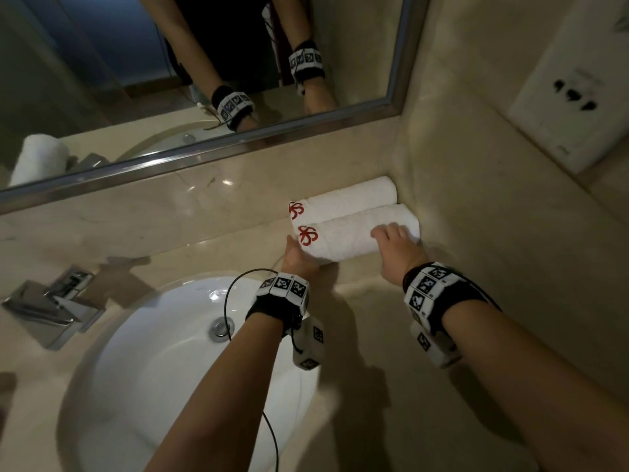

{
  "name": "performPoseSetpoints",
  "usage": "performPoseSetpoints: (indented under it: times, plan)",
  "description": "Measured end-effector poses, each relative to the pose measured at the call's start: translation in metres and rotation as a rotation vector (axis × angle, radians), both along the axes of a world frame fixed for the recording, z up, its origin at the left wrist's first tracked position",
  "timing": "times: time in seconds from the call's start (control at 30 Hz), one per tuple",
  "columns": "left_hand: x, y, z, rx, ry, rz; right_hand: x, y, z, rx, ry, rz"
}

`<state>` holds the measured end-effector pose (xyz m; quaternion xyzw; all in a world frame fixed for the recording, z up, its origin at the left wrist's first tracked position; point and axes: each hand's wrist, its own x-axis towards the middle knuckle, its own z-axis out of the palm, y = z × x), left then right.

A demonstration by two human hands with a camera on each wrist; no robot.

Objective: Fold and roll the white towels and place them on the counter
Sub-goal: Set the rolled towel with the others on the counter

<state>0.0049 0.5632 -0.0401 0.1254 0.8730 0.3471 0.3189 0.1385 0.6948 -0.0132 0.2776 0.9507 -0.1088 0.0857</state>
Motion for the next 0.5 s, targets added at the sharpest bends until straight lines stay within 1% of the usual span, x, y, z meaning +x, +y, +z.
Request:
performPoseSetpoints:
  times: [0.07,0.2,0.3,0.37,0.43,0.5]
  plan:
    - [0.005,-0.005,0.009,0.007,-0.048,0.002,0.005,-0.003,0.005,-0.036,-0.015,-0.014]
    - [0.017,-0.021,0.017,0.000,-0.040,0.030,0.014,-0.013,0.014,-0.078,-0.038,-0.042]
    - [0.029,-0.037,0.026,0.002,-0.017,0.039,0.021,-0.028,0.018,-0.084,-0.027,-0.011]
    - [0.041,-0.054,0.035,0.012,0.008,0.025,0.028,-0.044,0.020,-0.147,-0.007,-0.003]
    - [0.047,-0.064,0.038,0.005,0.031,0.009,0.030,-0.054,0.019,-0.241,0.007,-0.039]
    - [0.059,-0.088,0.042,0.004,0.072,0.012,0.035,-0.073,0.021,-0.301,0.014,-0.031]
